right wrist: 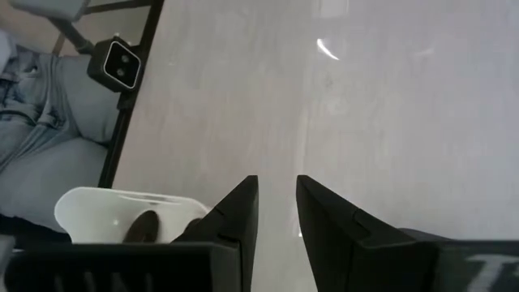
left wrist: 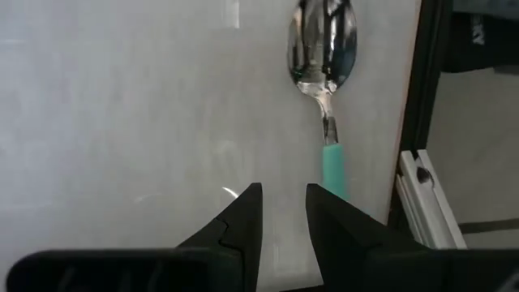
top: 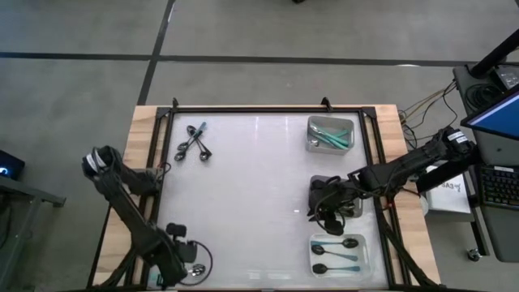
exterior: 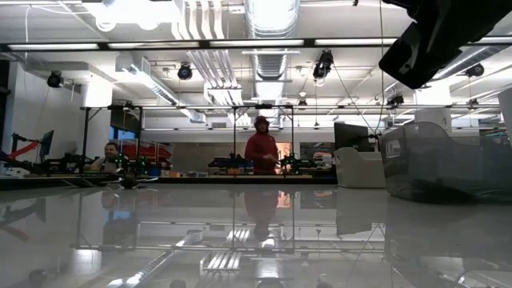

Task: Sort silverware by color (type)
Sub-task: Put the light blue spoon into the gray bin

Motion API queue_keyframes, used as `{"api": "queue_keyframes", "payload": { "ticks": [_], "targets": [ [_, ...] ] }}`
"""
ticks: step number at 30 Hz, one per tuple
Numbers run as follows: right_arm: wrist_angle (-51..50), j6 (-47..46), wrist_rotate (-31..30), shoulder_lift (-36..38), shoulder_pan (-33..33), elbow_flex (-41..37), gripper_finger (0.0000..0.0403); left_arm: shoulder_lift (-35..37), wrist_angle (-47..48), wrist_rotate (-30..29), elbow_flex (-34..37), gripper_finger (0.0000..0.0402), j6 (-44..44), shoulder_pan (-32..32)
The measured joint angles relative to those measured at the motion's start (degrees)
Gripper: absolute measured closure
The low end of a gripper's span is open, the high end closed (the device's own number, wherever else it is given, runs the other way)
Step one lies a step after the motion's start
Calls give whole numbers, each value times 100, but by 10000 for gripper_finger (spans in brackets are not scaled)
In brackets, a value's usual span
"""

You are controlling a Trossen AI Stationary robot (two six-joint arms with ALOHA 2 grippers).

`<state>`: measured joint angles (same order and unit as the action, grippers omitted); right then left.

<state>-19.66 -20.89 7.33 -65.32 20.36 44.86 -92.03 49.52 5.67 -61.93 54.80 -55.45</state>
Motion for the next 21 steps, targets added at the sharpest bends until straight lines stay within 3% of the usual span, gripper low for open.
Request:
{"api": "queue_keyframes", "payload": {
  "ticks": [3, 12, 21],
  "targets": [
    [0, 10, 1, 0, 0, -4, 326, -326, -103, 12, -120, 322, 0, -91],
    [-2, 215, 0, 0, -2, -4, 326, -1066, -318, 880, -468, 322, -21, -175],
    [-87, 354, 2, -2, -2, -8, 326, -1296, -747, 879, -479, 322, -21, -211]
  ]
}}
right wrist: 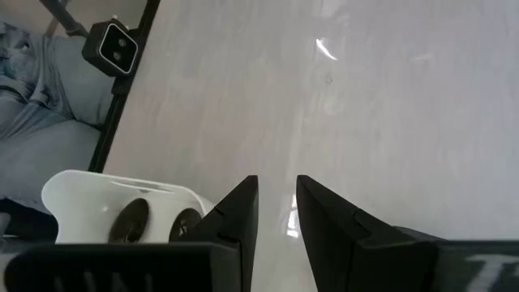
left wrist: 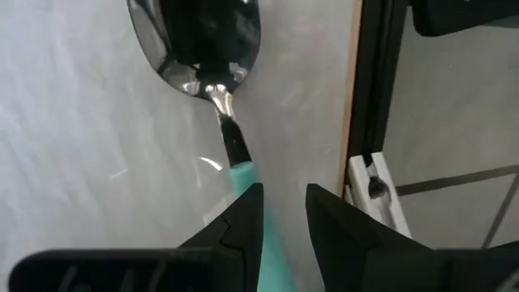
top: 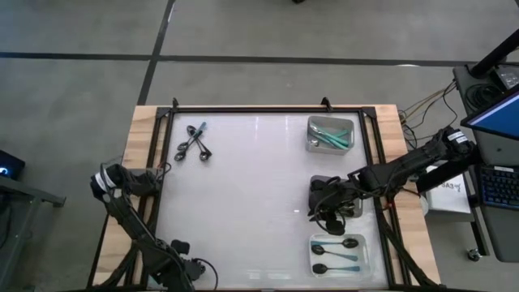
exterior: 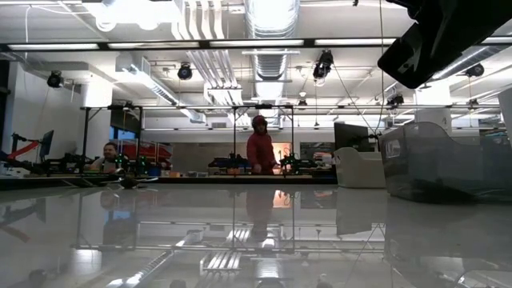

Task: Sort silverware by color (type)
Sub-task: Put the light blue spoon into the gray bin

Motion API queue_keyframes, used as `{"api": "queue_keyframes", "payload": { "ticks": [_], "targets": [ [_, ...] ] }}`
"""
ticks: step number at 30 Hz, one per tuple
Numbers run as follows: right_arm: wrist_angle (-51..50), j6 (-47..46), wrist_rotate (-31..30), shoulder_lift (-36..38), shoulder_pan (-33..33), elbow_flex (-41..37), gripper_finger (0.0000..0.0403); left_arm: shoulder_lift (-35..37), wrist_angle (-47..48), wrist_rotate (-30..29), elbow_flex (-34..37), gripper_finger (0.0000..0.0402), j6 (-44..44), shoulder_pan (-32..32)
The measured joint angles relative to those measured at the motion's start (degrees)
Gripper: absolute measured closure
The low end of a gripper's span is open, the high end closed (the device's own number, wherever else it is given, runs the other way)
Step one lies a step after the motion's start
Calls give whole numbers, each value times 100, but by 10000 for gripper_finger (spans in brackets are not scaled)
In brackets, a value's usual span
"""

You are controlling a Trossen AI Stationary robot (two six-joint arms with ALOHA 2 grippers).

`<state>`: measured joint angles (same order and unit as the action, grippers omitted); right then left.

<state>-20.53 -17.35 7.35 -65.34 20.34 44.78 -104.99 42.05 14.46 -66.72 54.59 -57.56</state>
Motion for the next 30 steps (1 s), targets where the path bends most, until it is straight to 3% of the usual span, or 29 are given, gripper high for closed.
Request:
{"api": "queue_keyframes", "payload": {
  "ticks": [16, 23, 30],
  "targets": [
    [-22, 1, -2, 0, 0, -3, 326, 42, 137, -55, -19, 322, 0, -4],
    [-20, 86, -2, -2, 0, -3, 326, 40, 452, -908, 0, 322, -30, -4],
    [-20, 86, -1, -2, -2, -3, 326, 45, 446, -1021, 2, 322, -65, -5]
  ]
}}
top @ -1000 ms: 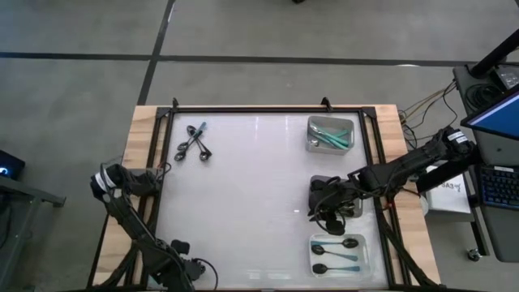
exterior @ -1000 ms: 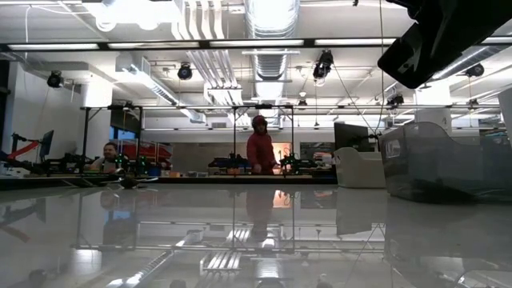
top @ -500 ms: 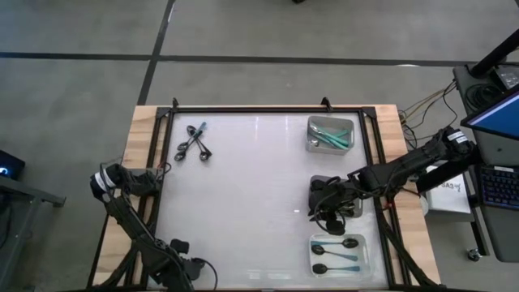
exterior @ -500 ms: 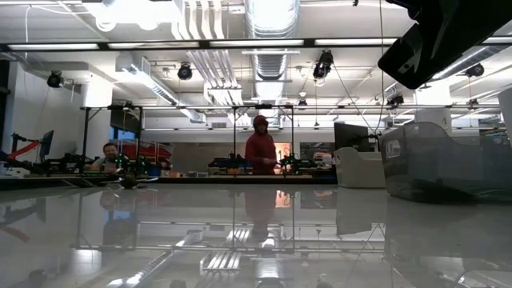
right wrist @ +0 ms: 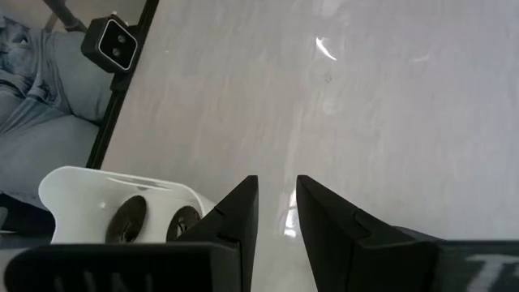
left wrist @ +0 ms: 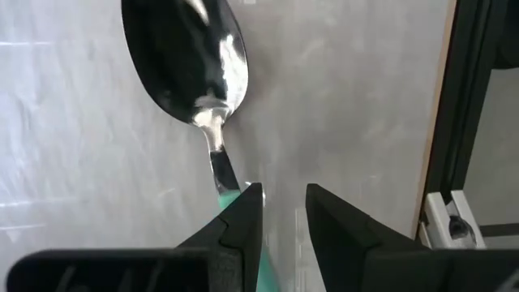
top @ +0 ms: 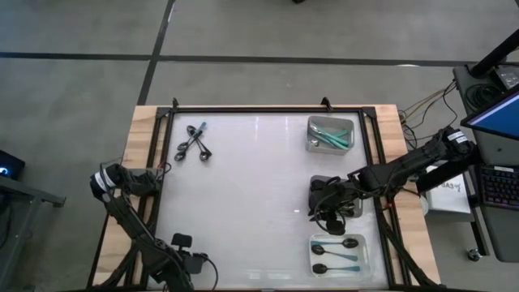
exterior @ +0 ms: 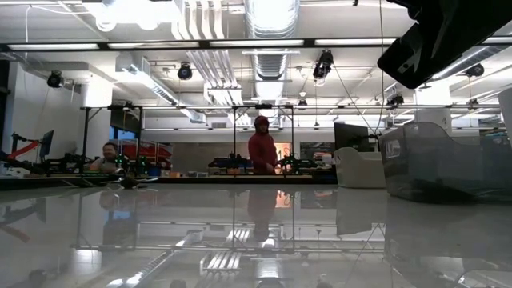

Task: Sort silverware by color (type)
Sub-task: Put the light blue spoon into the gray bin

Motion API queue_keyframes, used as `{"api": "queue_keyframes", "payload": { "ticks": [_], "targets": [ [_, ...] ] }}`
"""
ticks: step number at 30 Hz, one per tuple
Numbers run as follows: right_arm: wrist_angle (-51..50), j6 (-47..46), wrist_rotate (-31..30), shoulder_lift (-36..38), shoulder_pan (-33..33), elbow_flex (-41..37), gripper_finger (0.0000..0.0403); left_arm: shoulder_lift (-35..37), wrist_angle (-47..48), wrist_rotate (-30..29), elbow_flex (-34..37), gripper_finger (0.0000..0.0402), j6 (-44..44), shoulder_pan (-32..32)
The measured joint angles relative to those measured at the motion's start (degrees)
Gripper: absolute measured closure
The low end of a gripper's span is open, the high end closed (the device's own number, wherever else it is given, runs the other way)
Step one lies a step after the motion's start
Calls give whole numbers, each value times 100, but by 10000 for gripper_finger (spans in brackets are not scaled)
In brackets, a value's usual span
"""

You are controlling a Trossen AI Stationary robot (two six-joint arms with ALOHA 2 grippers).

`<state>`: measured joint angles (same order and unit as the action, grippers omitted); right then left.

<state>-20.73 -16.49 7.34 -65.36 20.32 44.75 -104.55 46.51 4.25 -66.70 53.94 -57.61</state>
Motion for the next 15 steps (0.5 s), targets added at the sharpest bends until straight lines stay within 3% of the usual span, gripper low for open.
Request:
{"api": "queue_keyframes", "payload": {
  "ticks": [15],
  "targets": [
    [-2, 2, 1, 0, 2, 0, 326, -16, 456, -380, -103, 322, -108, -6]
  ]
}}
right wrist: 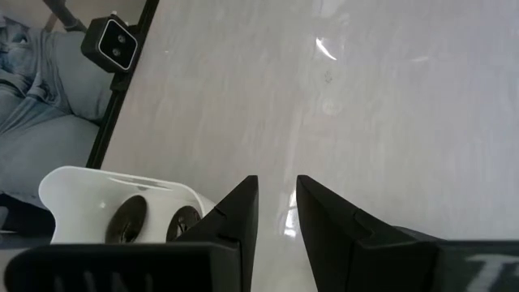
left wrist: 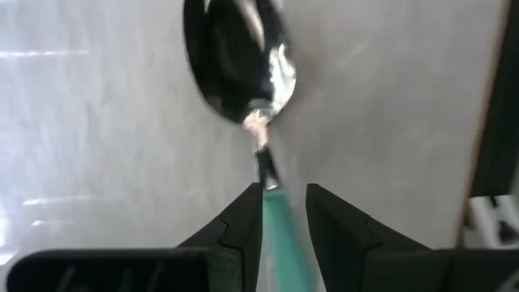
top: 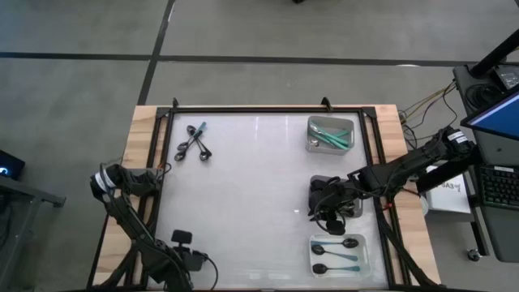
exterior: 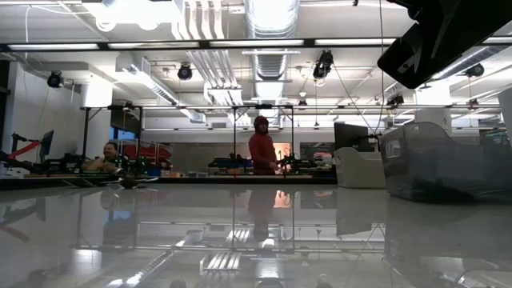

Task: Sort silverware by color (type)
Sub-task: Put the light blue spoon into the gray bin

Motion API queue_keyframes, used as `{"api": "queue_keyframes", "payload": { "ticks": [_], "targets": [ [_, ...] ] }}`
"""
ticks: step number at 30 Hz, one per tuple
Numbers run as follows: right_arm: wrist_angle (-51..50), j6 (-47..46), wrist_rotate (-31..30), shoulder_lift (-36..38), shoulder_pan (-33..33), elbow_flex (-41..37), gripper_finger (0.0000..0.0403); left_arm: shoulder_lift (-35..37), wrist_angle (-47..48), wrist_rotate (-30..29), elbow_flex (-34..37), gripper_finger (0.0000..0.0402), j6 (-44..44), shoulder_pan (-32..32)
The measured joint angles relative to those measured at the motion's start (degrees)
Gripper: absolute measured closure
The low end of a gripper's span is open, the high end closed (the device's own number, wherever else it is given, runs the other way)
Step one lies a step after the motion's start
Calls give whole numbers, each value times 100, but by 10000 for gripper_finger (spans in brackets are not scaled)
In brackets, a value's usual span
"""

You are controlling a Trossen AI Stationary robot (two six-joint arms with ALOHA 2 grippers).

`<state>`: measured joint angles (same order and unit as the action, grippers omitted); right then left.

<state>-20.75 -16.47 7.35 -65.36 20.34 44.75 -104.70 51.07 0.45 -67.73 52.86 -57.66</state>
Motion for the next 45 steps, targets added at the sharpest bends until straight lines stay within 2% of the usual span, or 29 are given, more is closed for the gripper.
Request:
{"api": "queue_keyframes", "payload": {
  "ticks": [16, 22, 25, 31, 34, 39, 45],
  "targets": [
    [-4, 14, 0, 0, 0, -4, 326, -327, -8, -37, 84, 322, 42, 31],
    [2, 7, 0, 0, 0, -7, 326, -344, -7, 50, 22, 324, -47, 279],
    [3, 2, -1, 0, 0, -7, 326, -365, 84, 91, -99, 338, -269, 450],
    [4, 0, -1, 0, 0, -9, 326, -376, 288, -268, -218, 395, 284, 956],
    [4, 0, -2, 0, 0, -9, 326, -370, 299, -333, -209, 398, 363, 1202],
    [6, 0, -2, 0, 0, -9, 326, -370, 483, -1061, -222, 401, 233, 1597],
    [7, 0, -2, 0, 0, -9, 326, -297, 695, -1775, -364, 401, -575, 2185]
  ]
}}
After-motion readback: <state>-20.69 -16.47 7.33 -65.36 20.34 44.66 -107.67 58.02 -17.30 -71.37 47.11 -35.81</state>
